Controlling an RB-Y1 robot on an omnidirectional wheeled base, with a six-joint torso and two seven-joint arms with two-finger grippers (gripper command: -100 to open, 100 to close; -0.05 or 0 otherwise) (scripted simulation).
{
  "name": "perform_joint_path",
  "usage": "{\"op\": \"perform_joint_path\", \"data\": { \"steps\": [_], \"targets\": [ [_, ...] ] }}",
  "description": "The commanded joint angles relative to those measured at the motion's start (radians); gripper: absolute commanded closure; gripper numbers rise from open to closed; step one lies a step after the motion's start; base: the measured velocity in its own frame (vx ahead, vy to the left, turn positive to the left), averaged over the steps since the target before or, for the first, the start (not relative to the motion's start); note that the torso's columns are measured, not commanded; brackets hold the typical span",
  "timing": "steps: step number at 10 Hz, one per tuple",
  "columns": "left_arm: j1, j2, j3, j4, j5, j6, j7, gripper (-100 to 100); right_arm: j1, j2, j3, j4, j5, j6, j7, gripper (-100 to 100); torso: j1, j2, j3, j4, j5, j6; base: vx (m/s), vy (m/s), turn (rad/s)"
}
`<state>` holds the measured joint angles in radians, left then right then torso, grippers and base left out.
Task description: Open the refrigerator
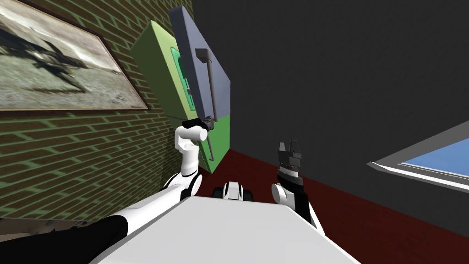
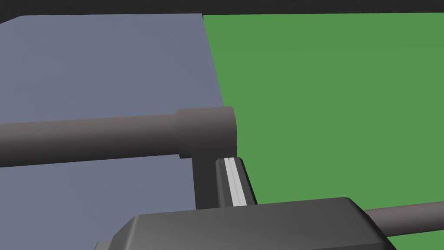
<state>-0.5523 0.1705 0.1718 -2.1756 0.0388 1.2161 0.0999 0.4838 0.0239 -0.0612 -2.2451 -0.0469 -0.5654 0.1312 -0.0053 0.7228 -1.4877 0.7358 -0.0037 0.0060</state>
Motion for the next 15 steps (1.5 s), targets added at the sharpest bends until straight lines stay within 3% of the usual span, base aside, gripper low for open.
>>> {"op": "perform_joint_path", "data": {
  "steps": [1, 3, 7, 8, 11, 13, 14, 15],
  "targets": [
    [-0.009, 0.009, 0.021, 0.007, -0.026, -0.008, 0.006, 100, 0.000, 0.000, 0.000, 0.000, 0.000, 0.000, 0.000, 0, 0.003, -0.001, 0.000, 0.001, 0.001, -0.001, 0.015, -0.243, 0.057],
    [-0.012, 0.014, 0.043, 0.009, -0.068, -0.004, 0.015, 100, 0.000, 0.000, 0.000, 0.000, 0.000, 0.000, 0.000, 0, 0.004, 0.000, 0.000, 0.001, 0.001, -0.001, 0.023, -0.313, 0.074],
    [-0.010, 0.013, 0.050, 0.012, -0.089, 0.003, 0.019, 100, 0.000, 0.000, 0.000, 0.000, 0.000, 0.000, 0.000, 0, 0.006, 0.009, 0.006, 0.002, 0.002, -0.003, 0.006, -0.230, 0.028],
    [-0.020, 0.018, 0.051, -0.012, -0.089, 0.031, 0.018, -100, 0.000, -0.001, 0.000, 0.000, 0.000, 0.000, 0.000, 0, 0.015, 0.012, 0.009, 0.002, 0.005, -0.005, 0.004, -0.004, -0.010],
    [-0.039, 0.029, 0.055, -0.050, -0.088, 0.079, 0.014, -100, 0.000, -0.001, -0.001, 0.000, 0.000, 0.000, 0.000, 0, 0.013, 0.013, 0.010, 0.002, 0.006, -0.008, 0.032, 0.057, -0.007],
    [-0.036, 0.024, 0.050, -0.049, -0.090, 0.076, 0.015, -100, 0.000, -0.001, -0.001, 0.000, 0.000, 0.000, 0.000, 0, 0.006, 0.015, 0.011, 0.002, 0.004, -0.007, 0.007, 0.022, 0.001],
    [-0.036, 0.024, 0.050, -0.049, -0.090, 0.075, 0.015, 100, 0.000, -0.001, -0.001, 0.000, 0.000, 0.000, 0.000, 0, 0.003, 0.016, 0.012, 0.002, 0.003, -0.006, 0.002, 0.006, 0.001],
    [-0.034, 0.032, 0.066, -0.051, -0.122, 0.083, 0.022, 100, 0.000, -0.001, -0.001, 0.000, 0.000, 0.000, 0.000, 0, 0.003, 0.016, 0.012, 0.003, 0.003, -0.006, 0.030, -0.179, 0.075]
  ]
}}
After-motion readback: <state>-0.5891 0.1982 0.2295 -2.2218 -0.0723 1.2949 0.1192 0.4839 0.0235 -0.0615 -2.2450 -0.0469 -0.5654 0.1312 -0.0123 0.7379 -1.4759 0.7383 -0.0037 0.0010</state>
